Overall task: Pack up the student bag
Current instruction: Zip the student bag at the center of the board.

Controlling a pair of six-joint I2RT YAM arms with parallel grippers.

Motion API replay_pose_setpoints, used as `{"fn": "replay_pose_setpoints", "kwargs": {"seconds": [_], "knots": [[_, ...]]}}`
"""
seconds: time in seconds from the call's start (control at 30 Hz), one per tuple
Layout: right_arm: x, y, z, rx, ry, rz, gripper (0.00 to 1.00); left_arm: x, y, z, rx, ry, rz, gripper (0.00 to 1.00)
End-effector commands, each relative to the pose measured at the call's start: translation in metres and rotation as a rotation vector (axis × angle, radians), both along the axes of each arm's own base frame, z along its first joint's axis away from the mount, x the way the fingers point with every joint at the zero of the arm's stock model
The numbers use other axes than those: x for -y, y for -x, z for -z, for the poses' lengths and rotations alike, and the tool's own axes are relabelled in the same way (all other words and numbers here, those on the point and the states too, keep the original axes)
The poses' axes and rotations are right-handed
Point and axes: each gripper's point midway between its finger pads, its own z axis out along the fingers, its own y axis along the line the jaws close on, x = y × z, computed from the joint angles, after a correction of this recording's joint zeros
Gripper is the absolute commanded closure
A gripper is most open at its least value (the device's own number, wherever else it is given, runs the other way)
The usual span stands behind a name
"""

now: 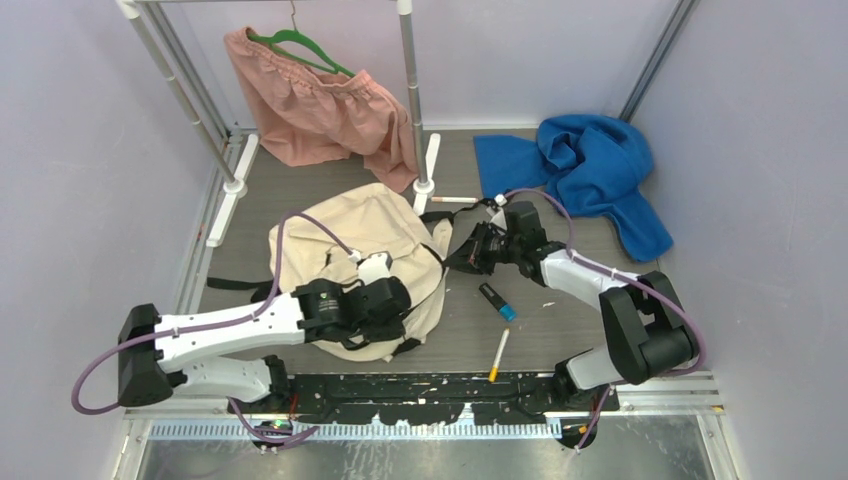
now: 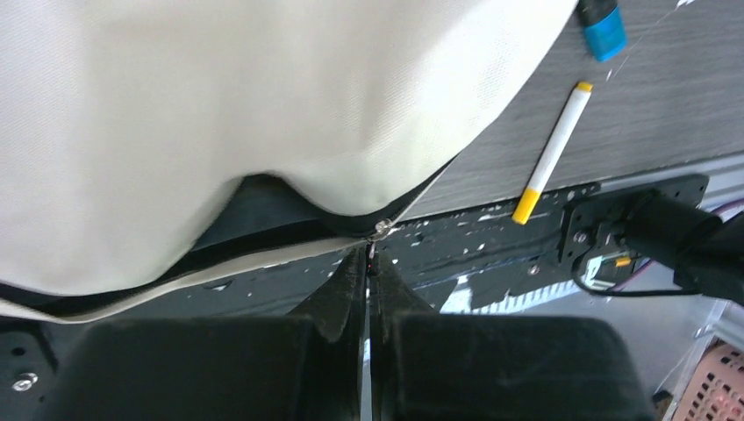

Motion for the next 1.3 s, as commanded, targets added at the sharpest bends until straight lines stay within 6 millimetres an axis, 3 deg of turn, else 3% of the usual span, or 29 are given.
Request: {"fn": "replay_pose_setpoints", "kwargs": {"seconds": [0.0,0.27,0.47,0.5,0.57,0.6,0.67,0.77,0.83,1.0,1.1,1.27], "knots": [[0.018,-0.061,-0.028,0.195,0.061,0.136,0.99,-0.024,0.030,0.004,-0.072,-0.022,0.103,1.00],[0.017,-0.094,-0.032,0.211,0.088,0.167,0.99,-0.062,0.050,0.016,-0.133,-0.112,0.153,1.00],[0.027,-0.089,-0.031,0.217,0.146,0.177,0.99,-0.086,0.049,0.009,-0.083,-0.079,0.106,1.00],[0.031,-0.084,-0.030,0.210,0.173,0.177,0.90,-0.086,0.047,0.007,-0.069,-0.064,0.097,1.00],[0.039,-0.074,-0.038,0.216,0.204,0.189,0.55,-0.085,0.043,0.005,-0.047,-0.041,0.087,1.00],[0.042,-0.069,-0.042,0.220,0.213,0.196,0.44,-0.085,0.042,0.004,-0.038,-0.037,0.083,1.00],[0.052,-0.054,-0.056,0.233,0.241,0.231,0.31,-0.086,0.039,0.002,-0.023,-0.043,0.074,1.00],[0.057,-0.026,-0.062,0.209,0.246,0.266,0.23,-0.089,0.036,-0.002,-0.004,-0.054,0.075,1.00],[0.048,-0.005,-0.062,0.180,0.212,0.266,0.22,-0.091,0.034,-0.003,0.006,-0.056,0.074,1.00],[-0.011,0.055,-0.065,0.089,0.105,0.188,0.21,-0.087,0.033,-0.005,0.018,-0.035,0.082,1.00],[-0.038,0.073,-0.061,0.046,0.112,0.154,0.21,-0.079,0.032,-0.003,0.017,-0.018,0.095,1.00],[-0.068,0.077,-0.060,0.036,0.129,0.140,0.23,-0.058,0.032,-0.001,0.012,0.033,0.125,1.00]]}}
